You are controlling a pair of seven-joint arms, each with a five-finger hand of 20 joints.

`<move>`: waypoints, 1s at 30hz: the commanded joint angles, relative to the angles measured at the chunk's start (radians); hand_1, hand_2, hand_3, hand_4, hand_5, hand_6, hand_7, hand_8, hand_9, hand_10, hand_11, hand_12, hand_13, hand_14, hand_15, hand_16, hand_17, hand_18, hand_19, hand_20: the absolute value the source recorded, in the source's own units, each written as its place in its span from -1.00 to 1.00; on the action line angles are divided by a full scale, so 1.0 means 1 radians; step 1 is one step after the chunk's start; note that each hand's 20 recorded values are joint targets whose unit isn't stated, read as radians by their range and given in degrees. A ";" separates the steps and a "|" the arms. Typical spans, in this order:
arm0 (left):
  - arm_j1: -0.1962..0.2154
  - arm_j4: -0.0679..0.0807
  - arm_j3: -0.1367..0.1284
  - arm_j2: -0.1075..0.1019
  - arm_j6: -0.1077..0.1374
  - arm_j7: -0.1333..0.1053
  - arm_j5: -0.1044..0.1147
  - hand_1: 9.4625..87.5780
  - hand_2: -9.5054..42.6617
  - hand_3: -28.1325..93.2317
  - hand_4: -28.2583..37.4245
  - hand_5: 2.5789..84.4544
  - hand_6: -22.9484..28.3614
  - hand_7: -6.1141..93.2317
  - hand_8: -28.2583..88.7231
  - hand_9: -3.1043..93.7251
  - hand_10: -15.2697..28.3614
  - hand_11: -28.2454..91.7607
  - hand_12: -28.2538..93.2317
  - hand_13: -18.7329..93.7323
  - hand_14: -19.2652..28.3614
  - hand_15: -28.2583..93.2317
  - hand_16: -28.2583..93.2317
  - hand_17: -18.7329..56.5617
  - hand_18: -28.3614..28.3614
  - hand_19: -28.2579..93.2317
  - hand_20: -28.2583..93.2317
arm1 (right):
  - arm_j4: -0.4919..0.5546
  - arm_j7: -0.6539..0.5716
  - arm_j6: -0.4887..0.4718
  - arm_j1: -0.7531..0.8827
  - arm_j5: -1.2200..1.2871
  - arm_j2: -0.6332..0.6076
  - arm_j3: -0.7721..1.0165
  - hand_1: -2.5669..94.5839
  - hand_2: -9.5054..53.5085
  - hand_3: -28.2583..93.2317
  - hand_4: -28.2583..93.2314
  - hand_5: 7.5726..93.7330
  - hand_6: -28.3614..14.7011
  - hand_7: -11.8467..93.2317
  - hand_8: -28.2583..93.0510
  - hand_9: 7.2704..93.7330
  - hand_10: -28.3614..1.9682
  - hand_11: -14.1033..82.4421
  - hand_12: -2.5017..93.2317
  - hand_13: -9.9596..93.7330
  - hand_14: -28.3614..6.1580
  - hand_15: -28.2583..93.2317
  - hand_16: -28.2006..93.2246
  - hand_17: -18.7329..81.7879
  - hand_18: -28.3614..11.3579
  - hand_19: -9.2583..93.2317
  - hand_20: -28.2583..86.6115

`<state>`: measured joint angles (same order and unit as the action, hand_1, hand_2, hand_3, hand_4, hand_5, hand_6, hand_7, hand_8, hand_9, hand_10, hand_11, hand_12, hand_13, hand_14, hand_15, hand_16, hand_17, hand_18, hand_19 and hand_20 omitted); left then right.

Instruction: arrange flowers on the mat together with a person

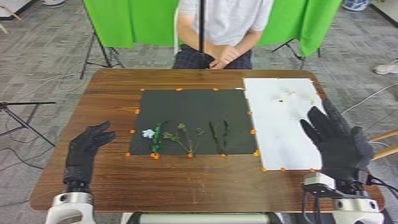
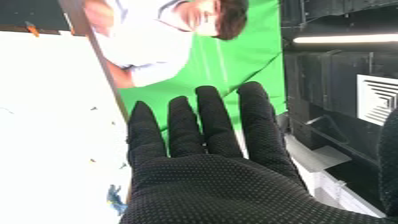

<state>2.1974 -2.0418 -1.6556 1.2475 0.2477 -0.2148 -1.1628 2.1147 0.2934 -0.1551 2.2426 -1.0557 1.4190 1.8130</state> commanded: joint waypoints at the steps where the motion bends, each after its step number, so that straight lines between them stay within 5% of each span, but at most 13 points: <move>1: 0.008 -0.001 0.005 0.009 -0.008 0.010 -0.005 -0.77 -0.20 0.53 -1.00 0.16 0.04 -0.57 -0.63 0.15 0.43 -0.14 -0.31 0.05 0.58 -0.16 -0.57 -0.26 0.41 -0.36 -0.26 | 0.002 0.009 0.002 0.006 0.001 0.005 0.003 -0.94 -0.67 0.72 -0.88 -0.45 0.34 -0.65 -0.67 -0.44 0.00 -0.67 -0.81 -0.40 0.08 -0.45 -0.49 -0.39 -0.19 -0.81 -0.17; 30: -0.009 0.005 0.014 0.001 -0.019 -0.004 -0.008 -0.74 -0.23 0.53 -1.00 0.16 0.04 -0.57 -0.63 0.15 0.43 -0.13 -0.31 0.06 0.58 -0.15 -0.57 -0.26 0.41 -0.36 -0.26 | -0.052 0.035 0.004 -0.075 -0.014 -0.007 -0.007 -0.92 -0.69 0.72 -0.87 -0.41 0.33 -0.64 -0.68 -0.40 -0.01 -0.66 -0.80 -0.38 0.07 -0.42 -0.51 -0.38 -0.20 -0.81 -0.16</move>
<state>2.1845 -2.0416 -1.6485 1.2457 0.2361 -0.2178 -1.1665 2.0824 0.3089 -0.1582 2.2039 -1.0585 1.4157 1.8140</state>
